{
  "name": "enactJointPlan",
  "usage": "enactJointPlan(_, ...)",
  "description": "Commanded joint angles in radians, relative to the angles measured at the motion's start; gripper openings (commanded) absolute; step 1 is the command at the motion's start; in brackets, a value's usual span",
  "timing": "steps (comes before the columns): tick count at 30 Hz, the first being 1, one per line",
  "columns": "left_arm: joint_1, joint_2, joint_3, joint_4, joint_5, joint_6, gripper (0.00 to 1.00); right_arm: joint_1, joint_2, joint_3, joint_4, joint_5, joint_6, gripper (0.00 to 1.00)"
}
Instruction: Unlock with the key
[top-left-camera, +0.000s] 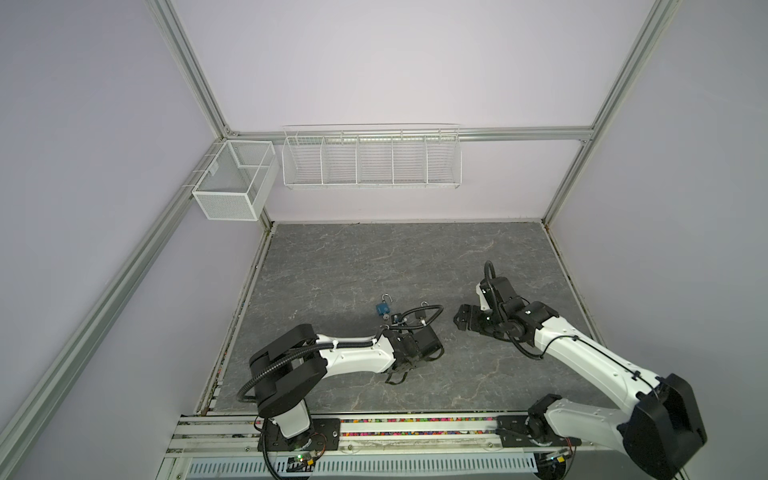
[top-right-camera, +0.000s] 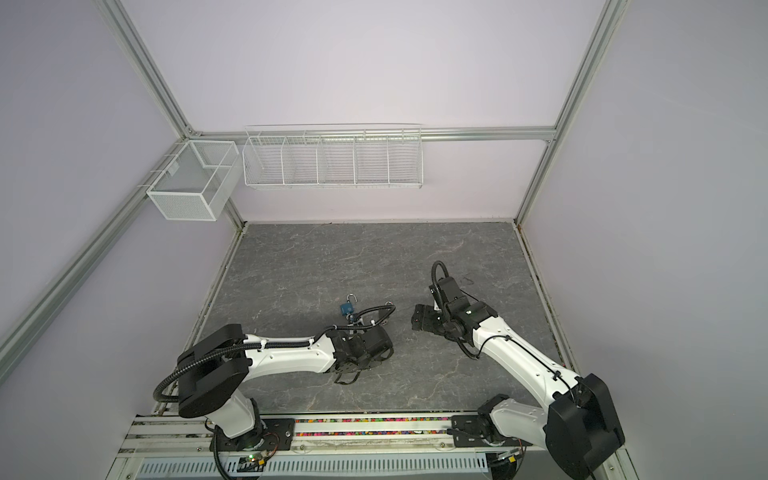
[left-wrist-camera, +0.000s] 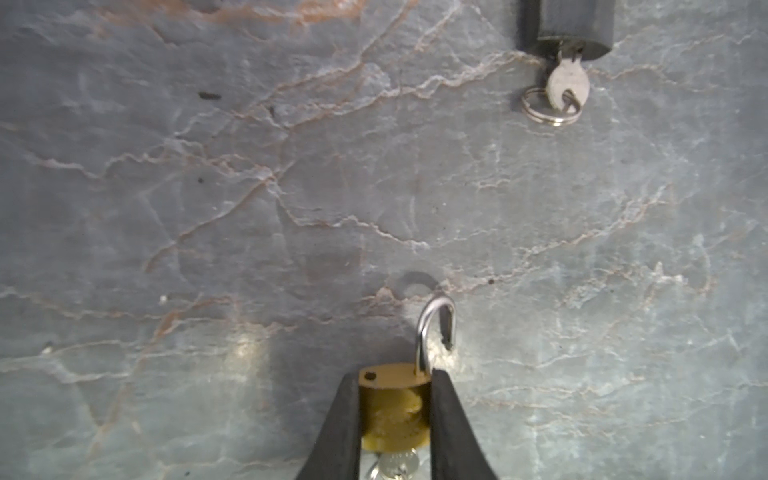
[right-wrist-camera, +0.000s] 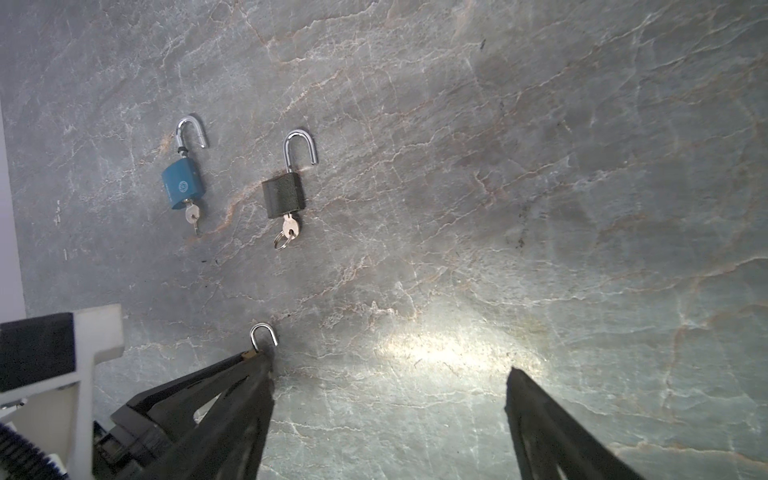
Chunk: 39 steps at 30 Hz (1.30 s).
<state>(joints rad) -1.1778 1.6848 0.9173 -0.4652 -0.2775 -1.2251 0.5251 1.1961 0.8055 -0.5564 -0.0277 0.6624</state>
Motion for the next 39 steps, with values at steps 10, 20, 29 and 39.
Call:
enactJointPlan(10,0.024,-0.004,0.013,-0.038,0.038,0.013,0.47,-0.023,-0.031,-0.013,0.003,-0.012,0.01,0.89)
enactJointPlan(20,0.065,-0.237,0.018,-0.075,-0.043,0.081,0.61,-0.107,-0.115,0.016,-0.043,0.028,-0.05,0.89)
enactJointPlan(29,0.33,-0.568,0.018,-0.092,-0.239,0.421,0.84,-0.285,-0.23,0.043,-0.046,0.38,-0.134,0.89)
enactJointPlan(39,0.914,-0.483,-0.141,0.244,-0.4,0.788,1.0,-0.349,-0.08,-0.123,0.414,0.818,-0.3,0.89)
